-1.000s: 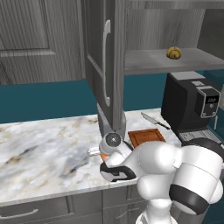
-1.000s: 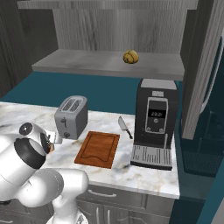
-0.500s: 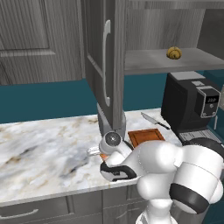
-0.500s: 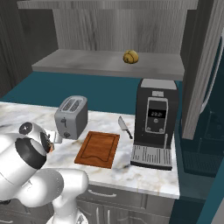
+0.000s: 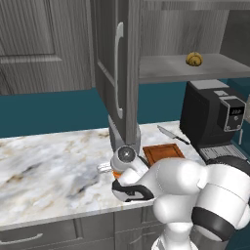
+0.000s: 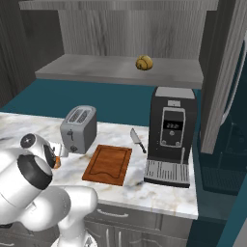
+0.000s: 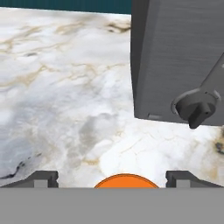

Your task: Pick the bread, place it on the cutting board, pick the jam, place it on the counter, and close the cabinet.

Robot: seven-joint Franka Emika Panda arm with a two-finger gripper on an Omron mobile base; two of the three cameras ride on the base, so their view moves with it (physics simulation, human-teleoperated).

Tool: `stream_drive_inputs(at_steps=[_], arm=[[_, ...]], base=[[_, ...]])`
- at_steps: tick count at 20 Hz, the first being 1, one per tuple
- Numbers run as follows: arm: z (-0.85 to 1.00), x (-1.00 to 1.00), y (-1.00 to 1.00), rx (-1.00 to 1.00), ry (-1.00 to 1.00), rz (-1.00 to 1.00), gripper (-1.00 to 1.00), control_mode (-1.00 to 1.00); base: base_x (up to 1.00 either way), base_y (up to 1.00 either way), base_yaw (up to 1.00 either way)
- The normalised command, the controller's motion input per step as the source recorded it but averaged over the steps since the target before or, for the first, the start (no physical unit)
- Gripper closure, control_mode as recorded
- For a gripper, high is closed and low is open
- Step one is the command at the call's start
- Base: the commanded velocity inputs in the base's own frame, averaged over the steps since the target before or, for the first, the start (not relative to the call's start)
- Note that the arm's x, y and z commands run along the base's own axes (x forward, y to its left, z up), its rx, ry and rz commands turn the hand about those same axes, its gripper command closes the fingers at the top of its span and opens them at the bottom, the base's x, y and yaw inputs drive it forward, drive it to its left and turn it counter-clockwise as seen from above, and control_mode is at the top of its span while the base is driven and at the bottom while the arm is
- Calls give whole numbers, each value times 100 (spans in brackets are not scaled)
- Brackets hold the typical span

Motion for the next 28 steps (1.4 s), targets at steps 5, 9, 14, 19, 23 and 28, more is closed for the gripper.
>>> stream_drive_inputs(at_steps=[5, 9, 14, 19, 23, 28], arm=[[30, 0, -8, 2, -1, 0, -100, -100], [33, 0, -16, 3, -2, 0, -100, -100], [25, 0, -18, 1, -3, 0, -100, -100], [22, 0, -16, 0, -3, 0, -100, -100], [23, -3, -19, 0, -3, 0, -100, -100], [29, -1, -23, 1, -1, 0, -100, -100]], base=[[0, 0, 0], [0, 0, 0], [0, 0, 0], [0, 0, 0], [0, 0, 0], [0, 0, 0]])
